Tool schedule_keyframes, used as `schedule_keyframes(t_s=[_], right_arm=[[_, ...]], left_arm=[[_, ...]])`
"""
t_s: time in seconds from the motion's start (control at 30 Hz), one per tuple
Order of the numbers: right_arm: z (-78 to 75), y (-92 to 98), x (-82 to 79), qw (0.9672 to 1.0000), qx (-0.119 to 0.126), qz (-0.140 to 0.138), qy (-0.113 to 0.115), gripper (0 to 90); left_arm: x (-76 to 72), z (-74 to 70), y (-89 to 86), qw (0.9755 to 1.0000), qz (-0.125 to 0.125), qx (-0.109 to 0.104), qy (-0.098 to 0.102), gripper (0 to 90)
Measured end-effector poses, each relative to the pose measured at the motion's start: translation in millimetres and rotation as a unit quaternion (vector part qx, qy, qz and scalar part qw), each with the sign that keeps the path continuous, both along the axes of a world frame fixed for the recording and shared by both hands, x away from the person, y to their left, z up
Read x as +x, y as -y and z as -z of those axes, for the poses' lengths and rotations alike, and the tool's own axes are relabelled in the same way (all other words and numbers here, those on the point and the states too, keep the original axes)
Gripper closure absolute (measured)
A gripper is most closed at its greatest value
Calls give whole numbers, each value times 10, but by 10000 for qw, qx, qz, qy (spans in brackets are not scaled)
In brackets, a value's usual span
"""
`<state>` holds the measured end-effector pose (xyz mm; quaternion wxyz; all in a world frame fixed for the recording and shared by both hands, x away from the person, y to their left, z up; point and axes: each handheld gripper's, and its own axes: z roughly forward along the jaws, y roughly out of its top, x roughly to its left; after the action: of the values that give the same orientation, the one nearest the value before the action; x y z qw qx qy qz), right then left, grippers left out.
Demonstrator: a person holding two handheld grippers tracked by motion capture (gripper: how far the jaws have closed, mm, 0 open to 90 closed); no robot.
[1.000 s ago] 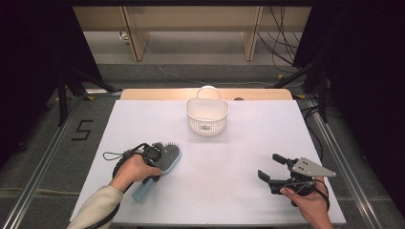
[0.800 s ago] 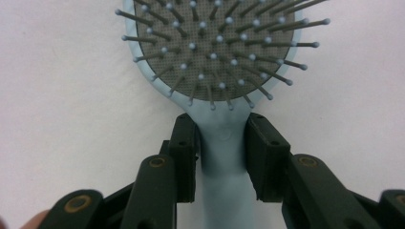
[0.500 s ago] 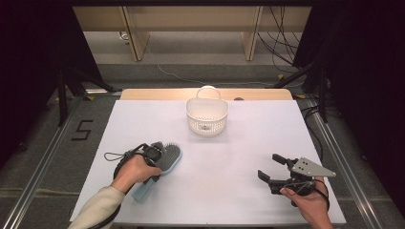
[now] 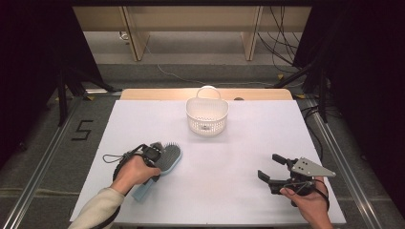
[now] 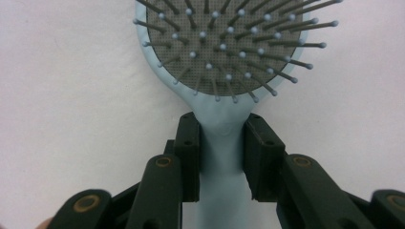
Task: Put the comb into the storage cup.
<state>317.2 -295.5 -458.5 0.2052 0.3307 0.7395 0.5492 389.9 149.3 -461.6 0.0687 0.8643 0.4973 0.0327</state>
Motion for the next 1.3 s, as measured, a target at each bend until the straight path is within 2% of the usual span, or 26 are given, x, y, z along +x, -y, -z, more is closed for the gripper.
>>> schedule_keyframes(t_s=[0.43,0.83,1.03,1.3], right_arm=[[0,5,-1,10000,-1,-15,6,161],[-1,4,-1,10000,-3,-14,5,161],[-1,2,-3,10000,3,-27,14,161],[-3,2,-6,10000,6,-25,12,161]], left_arm=[[-34,-4,-8,9997,-11,-145,181,698],[-52,-97,-52,9979,-33,-347,539,699],[-60,-165,-88,9934,-97,-605,973,699],[-67,-222,-100,9869,-165,-842,1369,699]])
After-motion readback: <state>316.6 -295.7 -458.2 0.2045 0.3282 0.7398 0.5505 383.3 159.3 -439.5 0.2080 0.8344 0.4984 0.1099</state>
